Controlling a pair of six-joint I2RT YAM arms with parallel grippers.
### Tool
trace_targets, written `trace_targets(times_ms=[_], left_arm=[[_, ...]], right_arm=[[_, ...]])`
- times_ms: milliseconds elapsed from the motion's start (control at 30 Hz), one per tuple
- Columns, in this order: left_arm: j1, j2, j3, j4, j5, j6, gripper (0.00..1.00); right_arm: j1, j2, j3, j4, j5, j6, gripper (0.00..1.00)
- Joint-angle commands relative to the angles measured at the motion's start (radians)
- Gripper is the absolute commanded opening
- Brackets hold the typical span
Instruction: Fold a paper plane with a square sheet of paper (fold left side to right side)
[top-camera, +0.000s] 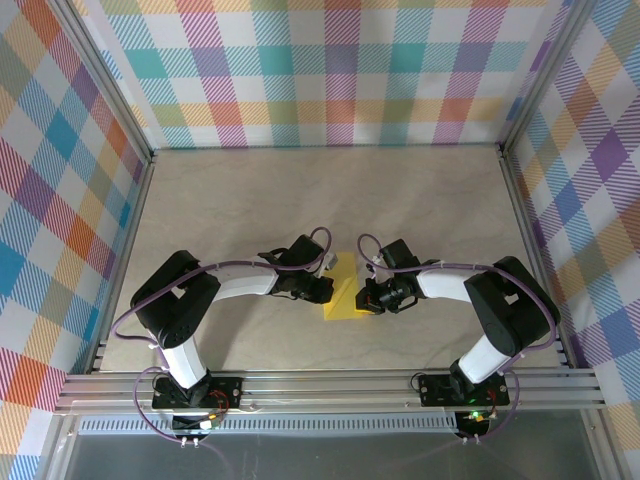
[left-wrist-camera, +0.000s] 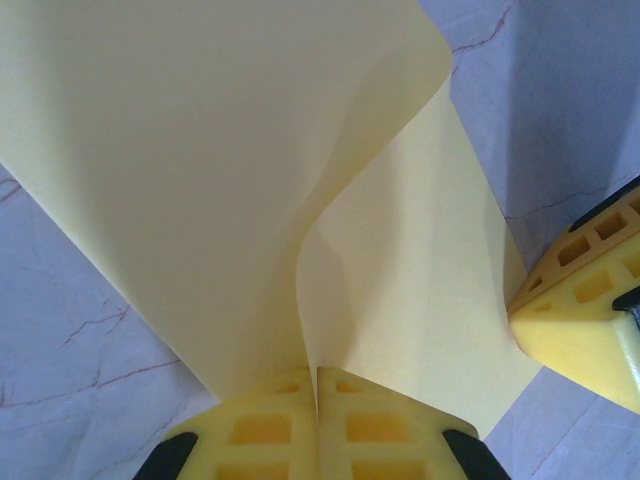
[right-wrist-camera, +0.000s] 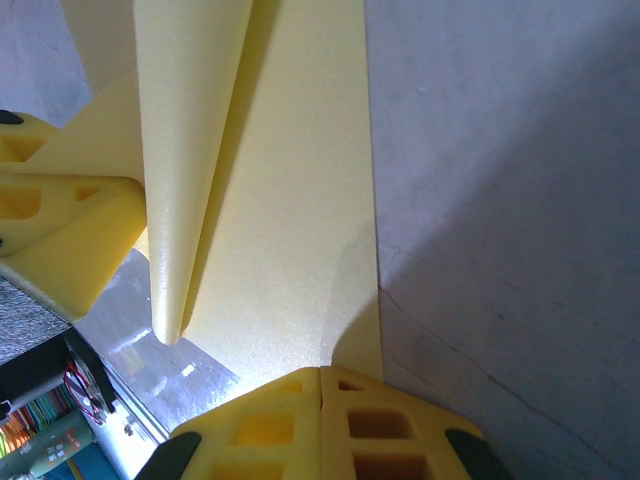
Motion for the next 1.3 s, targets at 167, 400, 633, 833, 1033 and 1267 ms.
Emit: trace_targets(times_ms=[167, 400, 633, 833, 1033, 1267], left_arm=[[0.009, -0.012, 0.023, 0.002, 0.0, 0.016, 0.01], [0.009, -0.014, 0.027, 0.012, 0.015, 0.019, 0.01], [0.009, -0.027, 0.023, 0.024, 0.017, 0.022, 0.01], [0.009, -0.035, 0.019, 0.026, 0.014, 0.026, 0.01], [0.009, -0.033, 0.021, 0.022, 0.002, 0.029, 0.01], [0.009, -0.027, 0.029, 0.02, -0.003, 0.031, 0.01]], right_arm=[[0.009, 0.039, -0.008, -0.071, 0.066, -0.011, 0.0], [0.008, 0.042, -0.009, -0.072, 0.066, -0.011, 0.0], [0.008, 0.042, -0.011, -0.072, 0.067, -0.01, 0.0], [0.008, 0.042, -0.012, -0.075, 0.071, -0.011, 0.0], [0.008, 0.043, -0.013, -0.074, 0.071, -0.011, 0.0], [0.008, 0.046, -0.011, -0.075, 0.07, -0.011, 0.0]])
